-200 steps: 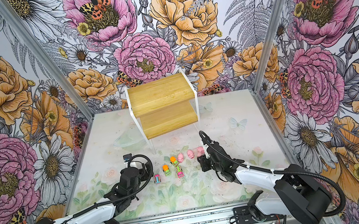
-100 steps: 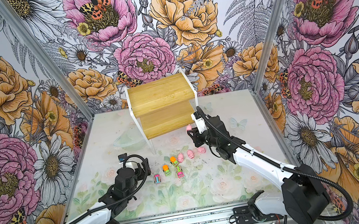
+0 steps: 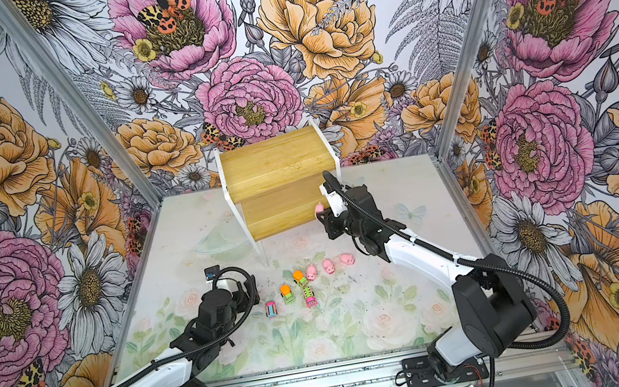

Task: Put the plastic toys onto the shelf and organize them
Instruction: 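Carry the pig to the lower shelf and open the right gripper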

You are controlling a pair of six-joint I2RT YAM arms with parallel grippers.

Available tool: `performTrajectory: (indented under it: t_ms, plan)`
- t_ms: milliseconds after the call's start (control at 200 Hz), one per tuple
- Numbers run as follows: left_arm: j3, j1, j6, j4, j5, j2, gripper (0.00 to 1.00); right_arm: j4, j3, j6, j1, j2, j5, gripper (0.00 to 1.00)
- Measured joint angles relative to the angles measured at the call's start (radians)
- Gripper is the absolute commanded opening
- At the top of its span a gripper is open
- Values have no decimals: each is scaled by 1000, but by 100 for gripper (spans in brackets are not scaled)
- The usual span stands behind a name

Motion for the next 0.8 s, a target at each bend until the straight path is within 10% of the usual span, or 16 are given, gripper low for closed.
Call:
performTrajectory:
  t_ms: [801]
  plan:
    - [12,0,0,0,10,13,99,36,47,-116,-26,87,72,23]
